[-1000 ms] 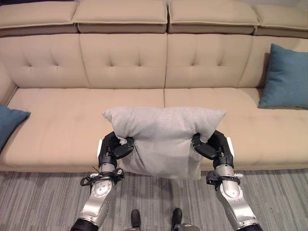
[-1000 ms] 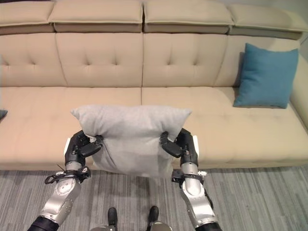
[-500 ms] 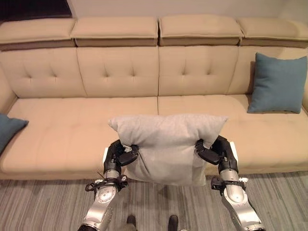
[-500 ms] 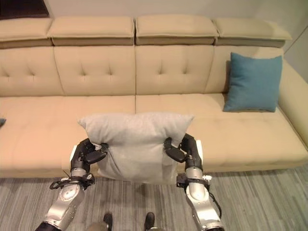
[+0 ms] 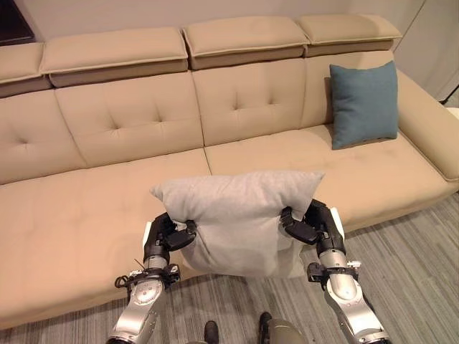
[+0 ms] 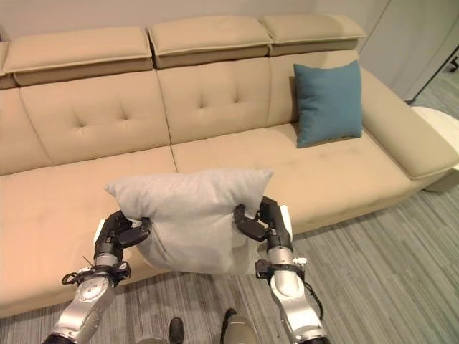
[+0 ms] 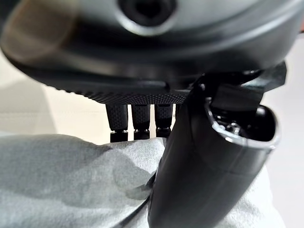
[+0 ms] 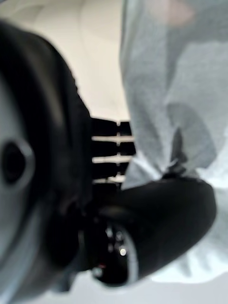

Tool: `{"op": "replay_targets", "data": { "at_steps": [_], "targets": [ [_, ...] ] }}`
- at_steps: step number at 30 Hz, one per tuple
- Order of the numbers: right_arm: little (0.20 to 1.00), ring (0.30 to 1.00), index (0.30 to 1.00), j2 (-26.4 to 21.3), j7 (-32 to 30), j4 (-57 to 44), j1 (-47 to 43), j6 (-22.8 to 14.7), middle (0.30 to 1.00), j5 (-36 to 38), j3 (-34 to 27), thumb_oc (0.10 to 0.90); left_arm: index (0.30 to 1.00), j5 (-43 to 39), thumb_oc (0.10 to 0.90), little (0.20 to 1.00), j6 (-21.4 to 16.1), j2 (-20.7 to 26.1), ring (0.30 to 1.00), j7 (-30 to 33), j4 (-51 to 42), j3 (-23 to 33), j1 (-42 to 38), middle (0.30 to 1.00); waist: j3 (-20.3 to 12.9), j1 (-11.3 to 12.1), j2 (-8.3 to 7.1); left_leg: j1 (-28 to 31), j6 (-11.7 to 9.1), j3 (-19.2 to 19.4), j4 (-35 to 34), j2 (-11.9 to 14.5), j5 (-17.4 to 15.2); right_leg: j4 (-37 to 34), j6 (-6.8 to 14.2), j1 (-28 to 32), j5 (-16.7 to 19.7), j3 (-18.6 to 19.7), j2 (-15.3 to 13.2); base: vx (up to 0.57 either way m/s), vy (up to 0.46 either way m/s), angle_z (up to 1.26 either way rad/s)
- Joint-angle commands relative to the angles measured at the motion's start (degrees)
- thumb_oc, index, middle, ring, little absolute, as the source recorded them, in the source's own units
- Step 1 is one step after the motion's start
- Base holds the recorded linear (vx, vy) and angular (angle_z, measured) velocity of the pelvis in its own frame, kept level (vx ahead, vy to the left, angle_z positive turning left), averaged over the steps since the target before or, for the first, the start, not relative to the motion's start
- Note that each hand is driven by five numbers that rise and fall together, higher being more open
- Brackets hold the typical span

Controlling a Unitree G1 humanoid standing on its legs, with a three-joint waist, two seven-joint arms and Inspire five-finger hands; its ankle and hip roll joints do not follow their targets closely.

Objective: Pick up all the scattered cushions and arrange them neatly on the sofa.

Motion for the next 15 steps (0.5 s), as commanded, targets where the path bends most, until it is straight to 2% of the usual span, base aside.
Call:
{"op": "replay_targets", "data": {
  "at_steps": [1,3,5,7,8,9,10,11,14,15],
  "targets": [
    [0.300,0.300,0.300,1.2,0.9,-9.4,-6.6,-7.8,0.300,-0.7,0.2,0.400,0.300,2.8,0.400,0.300,-7.7,-1.9,0.300,-4.3,-10.4,-2.3,-5.4,0.300,-5.1,-0.3,0.01,0.0,-2.0,-3.7,4.9,0.4,-8.4,-7.2,0.5,3.0,3.4,-0.3,2.8,0.25,-0.105,0.08],
    [0.300,0.300,0.300,0.8,1.0,-9.4,-6.2,-7.6,0.300,-1.1,0.0,0.400,0.300,2.7,0.400,0.300,-8.1,-2.2,0.300,-4.8,-10.0,-2.3,-6.0,0.300,-5.3,-0.9,-0.32,1.0,-2.4,-5.1,4.8,0.1,-9.1,-9.8,0.8,3.9,3.7,0.9,3.4,0.21,-0.122,0.29],
    [0.300,0.300,0.300,0.6,0.9,-9.2,-5.3,-7.7,0.300,-1.1,-0.7,0.400,0.300,2.5,0.400,0.300,-8.1,-3.1,0.300,-5.1,-9.9,-2.9,-6.0,0.300,-6.2,-1.1,-0.79,1.5,-3.5,-6.0,6.0,0.4,-10.4,-11.3,-0.5,6.4,3.5,1.2,4.1,0.22,-0.163,0.75],
    [0.300,0.300,0.300,0.2,0.8,-9.3,-4.4,-7.8,0.300,-1.1,-1.5,0.400,0.300,1.9,0.400,0.300,-8.1,-3.6,0.300,-5.7,-9.8,-3.2,-5.7,0.300,-7.0,-1.3,-0.94,1.4,-5.0,-6.1,7.6,1.4,-11.1,-12.9,-1.2,8.6,2.8,-0.1,4.3,0.22,-0.220,0.60],
    [0.300,0.300,0.300,-0.2,0.6,-9.3,-3.7,-7.9,0.300,-0.5,-2.2,0.400,0.300,1.5,0.400,0.300,-8.0,-4.1,0.300,-5.7,-9.5,-3.6,-5.9,0.300,-6.9,-1.6,-1.28,-0.6,-6.9,-6.0,12.8,2.4,-10.0,-14.1,-2.0,10.6,2.3,-1.4,4.6,0.17,-0.264,0.71],
    [0.300,0.300,0.300,-0.5,0.5,-9.4,-3.5,-8.0,0.300,-0.2,-2.6,0.400,0.300,1.1,0.400,0.300,-8.0,-4.3,0.300,-5.8,-9.5,-3.9,-6.3,0.300,-6.5,-1.8,-1.54,-3.4,-7.6,-6.1,17.8,3.0,-9.0,-14.6,-2.5,11.5,2.2,-2.1,4.5,0.13,-0.292,0.95],
    [0.300,0.300,0.300,-1.1,0.2,-9.4,-3.4,-8.0,0.300,0.2,-2.9,0.400,0.300,0.8,0.400,0.300,-8.0,-4.7,0.300,-5.8,-9.1,-4.1,-6.7,0.300,-5.8,-1.8,-2.13,-7.7,-8.0,-5.2,24.6,3.9,-7.4,-15.6,-3.3,12.8,1.8,-2.9,4.5,0.09,-0.227,0.75],
    [0.300,0.300,0.300,-1.3,0.1,-9.2,-3.2,-7.8,0.300,0.6,-3.3,0.400,0.300,0.5,0.400,0.300,-7.8,-4.7,0.300,-6.1,-9.1,-4.1,-6.7,0.300,-5.5,-1.8,-2.59,-9.9,-7.3,-3.3,25.7,4.6,-7.6,-16.4,-3.8,14.0,1.2,-3.5,4.5,0.10,-0.183,0.55],
    [0.300,0.300,0.300,-1.6,0.3,-9.3,-2.6,-7.7,0.300,0.8,-4.0,0.400,0.300,0.8,0.400,0.300,-7.3,-4.7,0.300,-6.6,-8.6,-4.2,-6.5,0.300,-5.9,-1.8,-3.17,-11.4,-6.6,-1.1,21.3,4.5,-8.5,-17.5,-3.6,15.5,0.6,-4.7,4.0,0.12,-0.051,0.29],
    [0.300,0.300,0.300,-1.6,0.1,-9.3,-2.4,-7.6,0.300,0.7,-4.3,0.400,0.300,0.9,0.400,0.300,-7.1,-4.7,0.300,-6.7,-8.3,-4.2,-6.6,0.300,-6.0,-1.8,-2.96,-12.1,-6.6,0.6,17.9,4.7,-6.8,-17.7,-3.6,16.2,0.2,-5.1,4.3,0.14,0.009,0.08]
  ]
}}
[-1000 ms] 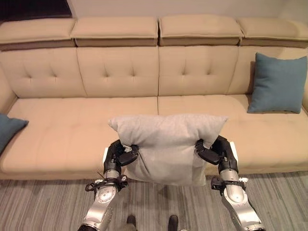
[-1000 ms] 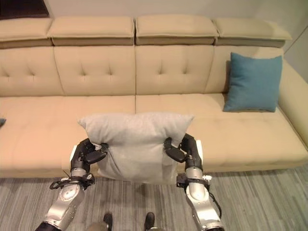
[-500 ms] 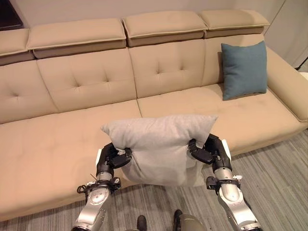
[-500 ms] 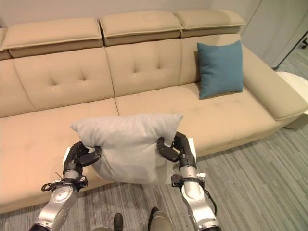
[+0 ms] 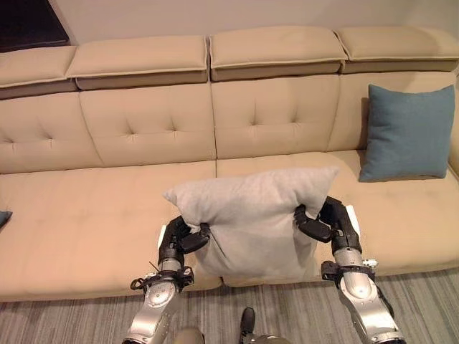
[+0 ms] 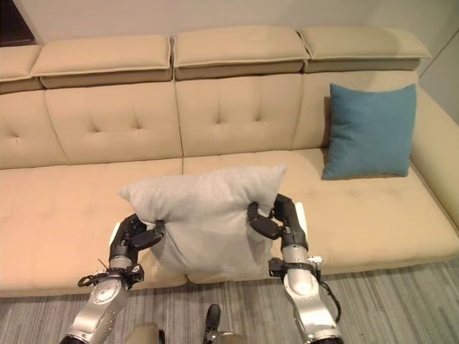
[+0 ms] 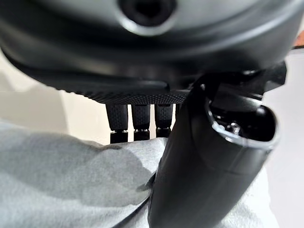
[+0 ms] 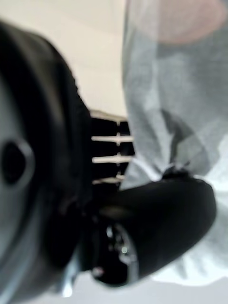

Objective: Pick up all the scattered cushions and arrange them neatly on the sofa.

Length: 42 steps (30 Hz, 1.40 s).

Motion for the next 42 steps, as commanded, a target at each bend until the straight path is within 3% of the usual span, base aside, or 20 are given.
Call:
{"op": "replay_targets", "data": {
  "at_steps": [1,3,12,17,19,23,24,30,42],
  "targets": [
    [0.300,0.300,0.300,1.2,0.1,-9.1,-3.0,-8.1,0.300,0.8,0.1,0.400,0.300,1.2,0.400,0.300,-7.6,-0.5,0.300,-4.7,-8.2,-2.4,-6.7,0.300,-5.4,-1.5,-0.39,4.7,2.1,3.6,-9.3,-1.7,-0.9,3.0,8.8,3.5,-5.7,2.9,-4.1,0.13,0.028,0.08],
    [0.300,0.300,0.300,1.5,0.0,-9.0,-3.1,-7.9,0.300,1.2,-0.1,0.400,0.300,1.5,0.400,0.300,-7.3,-0.4,0.300,-4.8,-8.2,-2.4,-6.6,0.300,-5.5,-1.3,-0.17,3.8,1.9,5.4,-10.8,-1.6,0.8,2.5,8.9,4.5,-6.3,2.8,-3.6,0.19,0.076,-0.06],
    [0.300,0.300,0.300,3.4,0.8,-9.2,-3.7,-7.6,0.300,1.1,1.2,0.400,0.300,2.3,0.400,0.300,-7.2,1.3,0.300,-4.3,-10.3,-1.3,-4.3,0.300,-7.0,0.2,-0.19,10.5,4.1,5.2,-16.0,-3.7,-1.2,7.3,10.4,5.0,-8.0,4.9,-4.7,0.12,0.107,-0.25],
    [0.300,0.300,0.300,4.5,1.5,-9.1,-4.0,-7.6,0.300,0.8,1.6,0.400,0.300,2.3,0.400,0.300,-7.3,1.9,0.300,-3.9,-11.0,-0.4,-4.1,0.300,-5.8,1.0,0.24,11.5,6.3,5.6,-14.9,-4.2,-3.3,18.7,12.3,0.3,-7.8,4.4,-7.4,0.02,0.132,-0.01],
    [0.300,0.300,0.300,5.3,2.1,-9.0,-3.4,-7.8,0.300,0.9,1.6,0.400,0.300,2.4,0.400,0.300,-7.5,2.2,0.300,-4.0,-11.0,0.2,-3.4,0.300,-4.8,0.6,0.67,12.2,7.2,4.6,-15.1,-4.4,-3.4,25.1,13.4,-3.3,-6.0,5.9,-7.6,0.01,0.076,0.17],
    [0.300,0.300,0.300,5.4,2.2,-8.9,-3.2,-7.7,0.300,0.4,1.2,0.400,0.300,2.3,0.400,0.300,-7.7,1.9,0.300,-4.4,-10.6,0.4,-3.2,0.300,-4.9,0.0,1.07,13.6,7.0,3.4,-17.1,-4.8,-3.1,21.9,12.8,-4.4,-6.2,7.7,-7.3,0.06,-0.004,0.27],
    [0.300,0.300,0.300,5.2,2.0,-8.8,-3.9,-7.8,0.300,0.4,1.2,0.400,0.300,2.0,0.400,0.300,-7.9,1.8,0.300,-4.5,-10.3,0.5,-3.5,0.300,-4.9,-0.1,1.23,14.1,6.7,3.0,-18.1,-4.8,-3.0,18.3,12.8,-5.5,-5.4,7.8,-8.0,0.07,-0.060,0.31],
    [0.300,0.300,0.300,4.2,1.5,-8.5,-4.2,-7.7,0.300,-0.4,0.6,0.400,0.300,1.9,0.400,0.300,-8.0,1.1,0.300,-4.6,-10.1,0.4,-4.0,0.300,-6.3,0.1,0.18,14.8,5.5,1.7,-19.3,-5.5,-2.7,9.0,12.6,-1.2,-4.3,7.8,-7.3,0.07,-0.082,0.25],
    [0.300,0.300,0.300,1.2,-0.1,-10.1,-7.2,-7.7,0.300,-0.7,-1.4,0.400,0.300,4.4,0.400,0.300,-8.3,1.3,0.300,-2.7,-12.2,0.5,-8.9,0.300,-8.9,-0.3,0.68,18.9,3.1,1.1,-26.0,-3.7,-0.4,-1.3,12.0,5.3,-3.0,5.3,-5.0,0.09,-0.076,0.05]
  ]
}}
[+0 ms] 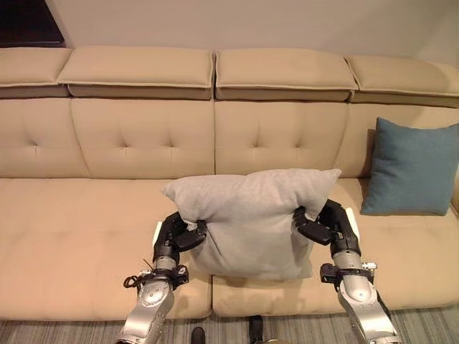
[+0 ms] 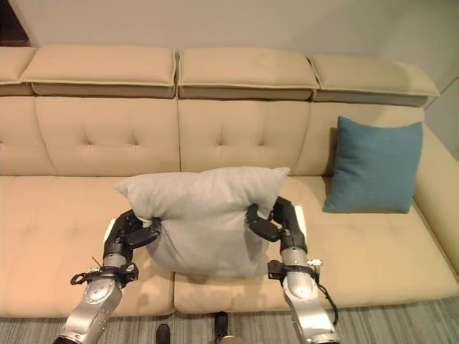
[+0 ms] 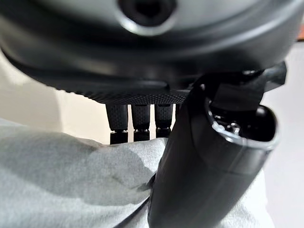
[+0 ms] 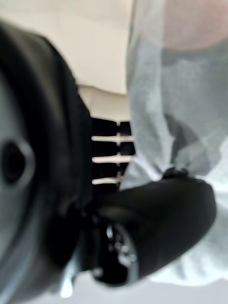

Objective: Pick up all the scattered cushions and arrange them neatly on the sofa.

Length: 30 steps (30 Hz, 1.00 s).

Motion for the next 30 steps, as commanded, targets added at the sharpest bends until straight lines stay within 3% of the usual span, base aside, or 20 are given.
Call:
{"op": "replay_targets", "data": {
  "at_steps": [1,10,11,13,17,21,30],
  "targets": [
    [0.300,0.300,0.300,-0.7,-1.5,-8.4,-9.1,-8.0,0.300,-0.5,1.0,0.400,0.300,3.0,0.400,0.300,-8.8,0.6,0.300,-0.8,-9.6,-1.2,-9.2,0.300,-8.2,1.2,-0.72,0.8,0.1,2.5,0.5,-1.6,-6.5,0.3,4.4,2.7,-6.6,-1.2,-1.4,0.01,-0.013,0.03],
    [0.300,0.300,0.300,-2.6,-7.8,-3.3,-24.9,-8.4,0.300,-2.3,4.9,0.400,0.300,4.6,0.400,0.300,-9.8,0.0,0.300,5.1,-4.5,-3.4,-21.6,0.300,-5.9,1.8,0.41,-5.6,-0.7,1.9,0.2,-1.0,-4.9,0.3,5.0,-3.4,-6.1,-2.1,-1.1,-0.05,-0.015,0.03],
    [0.300,0.300,0.300,-2.8,-10.9,0.3,-30.3,-8.2,0.300,-3.8,6.4,0.400,0.300,4.9,0.400,0.300,-10.3,-0.1,0.300,7.5,-1.6,-4.2,-27.3,0.300,-5.3,2.0,0.93,-8.8,-0.8,1.2,0.2,-0.8,-4.0,0.3,4.9,-6.6,-5.5,-1.8,-1.1,-0.12,-0.002,0.15],
    [0.300,0.300,0.300,-3.2,-12.4,2.0,-33.1,-8.1,0.300,-4.6,7.2,0.400,0.300,5.0,0.400,0.300,-10.5,0.1,0.300,8.4,-0.1,-4.6,-30.1,0.300,-4.9,2.0,1.05,-10.3,-0.9,0.9,0.2,-0.9,-3.7,0.3,4.9,-8.1,-5.1,-1.8,-1.1,-0.10,0.000,0.19],
    [0.300,0.300,0.300,-6.2,-17.8,11.3,-46.7,-6.9,0.300,-7.2,10.8,0.400,0.300,6.0,0.400,0.300,-11.5,2.1,0.300,13.0,8.6,-7.3,-45.1,0.300,-3.7,2.2,0.82,-17.2,-1.0,0.2,1.1,-1.5,-1.9,0.3,4.7,-14.5,-3.0,-1.3,-1.1,-0.13,-0.003,0.08],
    [0.300,0.300,0.300,-5.9,-21.3,16.6,-53.5,-6.4,0.300,-9.2,12.4,0.400,0.300,7.5,0.400,0.300,-11.8,3.4,0.300,15.8,14.3,-8.4,-53.1,0.300,-4.1,1.9,0.76,-21.9,-1.0,-0.2,2.7,-2.2,-1.5,0.3,4.6,-18.2,-1.8,-0.8,-1.6,-0.04,0.001,0.00],
    [0.300,0.300,0.300,-8.4,-24.7,25.2,-65.1,-5.4,0.300,-11.1,17.4,0.400,0.300,9.1,0.400,0.300,-12.1,6.7,0.300,18.9,22.0,-10.5,-64.8,0.300,-4.4,2.0,1.49,-25.2,-1.7,-0.7,1.0,-2.8,0.3,0.3,4.9,-22.6,-1.1,-0.3,-2.0,0.00,0.002,0.00]
  ]
}}
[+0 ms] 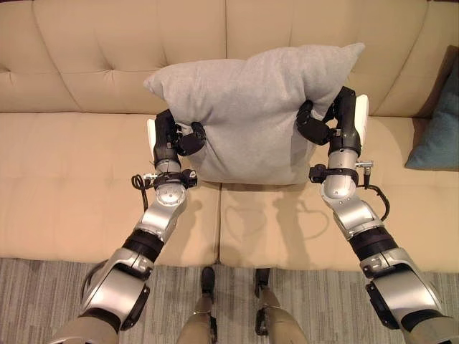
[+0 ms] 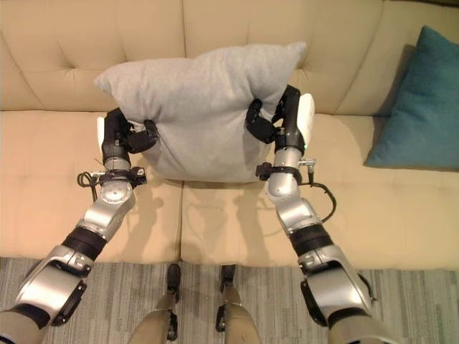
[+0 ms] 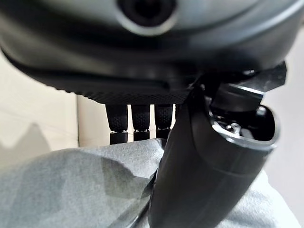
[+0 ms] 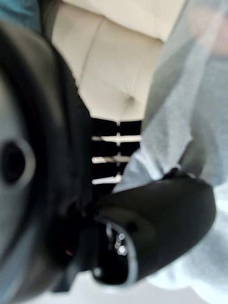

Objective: Pick up all the scattered cushions and arrange them neatly on the sofa.

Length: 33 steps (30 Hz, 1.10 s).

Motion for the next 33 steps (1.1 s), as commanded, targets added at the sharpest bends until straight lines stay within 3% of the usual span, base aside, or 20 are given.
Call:
{"op": "replay_targets", "data": {
  "at_steps": [1,12,16,19,24,25,26,33],
  "targets": [
    [0.300,0.300,0.300,0.8,-2.7,-3.7,-12.8,-6.6,0.300,-5.7,1.4,0.400,0.300,6.3,0.400,0.300,-11.1,3.0,0.300,0.9,-4.1,-4.7,-15.2,0.300,-4.3,0.3,-2.76,2.2,-0.3,1.3,0.8,-2.2,-5.8,0.2,7.4,3.9,-6.3,1.5,-1.3,0.00,0.000,0.00],
    [0.300,0.300,0.300,1.0,-3.9,0.8,-17.5,-6.4,0.300,-5.9,4.0,0.400,0.300,6.7,0.400,0.300,-11.5,3.0,0.300,3.0,-1.4,-4.9,-18.2,0.300,-4.5,0.5,-2.83,-0.8,-1.3,0.3,0.1,-2.5,-4.8,0.2,7.8,0.1,-5.8,1.0,-1.6,0.00,0.000,0.04],
    [0.300,0.300,0.300,0.9,-5.2,5.2,-19.7,-6.1,0.300,-7.0,6.0,0.400,0.300,6.6,0.400,0.300,-11.4,3.4,0.300,3.1,3.5,-6.5,-21.4,0.300,-4.1,0.5,-2.72,-2.6,-1.5,0.3,0.1,-2.5,-4.1,0.2,7.9,-1.7,-5.2,0.8,-1.8,-0.02,-0.004,0.03],
    [0.300,0.300,0.300,0.2,-5.1,12.5,-24.3,-5.8,0.300,-6.0,9.9,0.400,0.300,5.4,0.400,0.300,-10.7,3.8,0.300,2.1,12.6,-9.6,-27.4,0.300,-3.5,0.3,-2.47,-5.2,-1.9,0.1,0.1,-2.5,-3.1,0.2,8.2,-4.2,-4.5,0.8,-1.8,-0.04,-0.006,0.05],
    [0.300,0.300,0.300,-1.8,-3.9,16.5,-26.3,-4.2,0.300,-5.1,12.2,0.400,0.300,4.4,0.400,0.300,-10.9,5.1,0.300,0.5,14.3,-10.9,-28.7,0.300,-3.6,-0.1,-2.08,-7.6,-2.4,-0.2,0.1,-2.7,-2.4,0.2,8.4,-6.4,-4.2,0.3,-1.8,-0.01,-0.009,0.04],
    [0.354,0.354,0.354,-2.4,-3.7,17.0,-26.3,-3.9,0.354,-5.0,12.3,0.436,0.613,4.1,0.609,0.613,-10.9,5.2,0.613,0.2,14.4,-11.2,-28.5,0.613,-3.7,-0.1,-1.99,-8.1,-2.4,-0.2,0.1,-2.8,-2.3,0.2,8.4,-6.9,-4.1,0.2,-1.9,0.00,0.000,0.00],
    [0.900,0.900,0.900,-2.8,-3.1,18.3,-26.3,-3.6,0.900,-4.2,12.5,0.800,0.900,3.9,0.800,0.900,-10.7,5.0,0.900,-0.3,15.2,-11.5,-28.3,0.900,-4.0,-0.2,-2.00,-8.6,-2.5,-0.4,0.1,-2.8,-2.2,0.2,8.5,-7.2,-4.1,0.1,-2.0,0.00,-0.009,0.04],
    [0.900,0.900,0.900,-7.4,1.6,26.0,-29.2,-2.3,0.900,1.5,15.9,0.800,0.900,-1.7,0.800,0.900,-10.8,9.7,0.900,-2.4,20.7,-9.9,-28.8,0.900,-5.3,-0.2,-2.40,-9.4,-2.8,-0.5,0.1,-3.1,-2.1,0.2,8.8,-8.1,-3.7,-0.3,-2.2,0.00,-0.007,0.06]
  ]
}}
